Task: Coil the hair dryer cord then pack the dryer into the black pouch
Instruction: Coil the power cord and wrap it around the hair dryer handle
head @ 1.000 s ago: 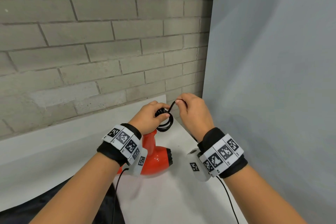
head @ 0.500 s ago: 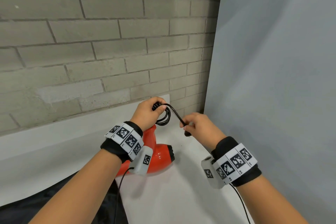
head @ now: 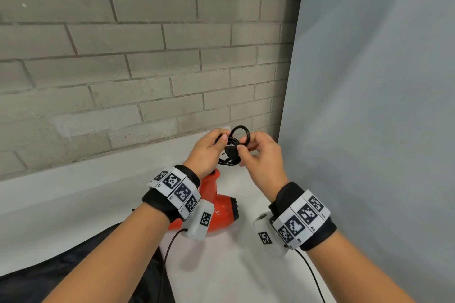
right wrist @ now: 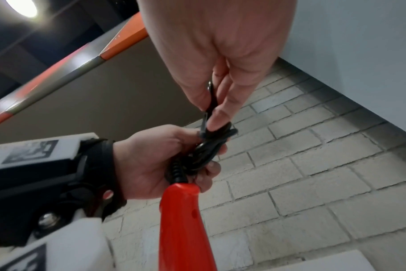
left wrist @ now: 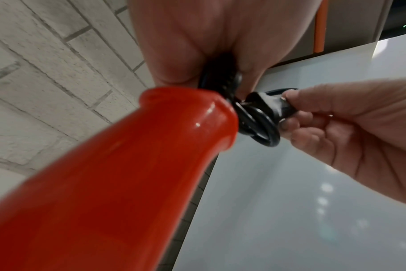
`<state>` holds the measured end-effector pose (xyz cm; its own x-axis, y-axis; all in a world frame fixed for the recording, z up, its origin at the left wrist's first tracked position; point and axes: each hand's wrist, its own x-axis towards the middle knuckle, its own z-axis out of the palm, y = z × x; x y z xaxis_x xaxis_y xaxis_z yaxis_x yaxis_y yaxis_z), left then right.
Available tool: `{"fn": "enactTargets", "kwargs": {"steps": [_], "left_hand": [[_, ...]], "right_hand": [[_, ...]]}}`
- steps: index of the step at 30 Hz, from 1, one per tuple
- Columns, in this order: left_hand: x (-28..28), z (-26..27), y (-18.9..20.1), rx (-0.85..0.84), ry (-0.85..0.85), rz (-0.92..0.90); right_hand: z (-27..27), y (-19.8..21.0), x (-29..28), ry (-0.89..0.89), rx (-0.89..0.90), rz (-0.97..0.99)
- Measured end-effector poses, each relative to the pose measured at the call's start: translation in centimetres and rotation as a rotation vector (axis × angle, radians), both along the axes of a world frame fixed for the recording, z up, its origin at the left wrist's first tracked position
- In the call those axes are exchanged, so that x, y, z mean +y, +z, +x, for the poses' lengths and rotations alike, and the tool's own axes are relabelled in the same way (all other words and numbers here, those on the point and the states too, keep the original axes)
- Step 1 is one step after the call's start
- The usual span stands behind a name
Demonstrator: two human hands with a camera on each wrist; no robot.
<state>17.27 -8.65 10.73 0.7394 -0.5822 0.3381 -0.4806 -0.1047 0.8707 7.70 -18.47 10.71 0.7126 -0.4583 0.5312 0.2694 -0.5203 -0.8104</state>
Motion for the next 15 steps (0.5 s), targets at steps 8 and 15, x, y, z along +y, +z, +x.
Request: {"fn": "enactTargets", "kwargs": {"steps": [8,15], "left_hand": [[0.0,0.2,-0.3,-0.069,0.021,0.019],[0.1,-0.7,0.3,-0.015,-0.052,0.038]], "right_hand": [[0.8,-1.2,1.5,-0.119,-0.011,0.104],[1.2,-2.0,2.5,-0.173,0.085,-0.064]]}}
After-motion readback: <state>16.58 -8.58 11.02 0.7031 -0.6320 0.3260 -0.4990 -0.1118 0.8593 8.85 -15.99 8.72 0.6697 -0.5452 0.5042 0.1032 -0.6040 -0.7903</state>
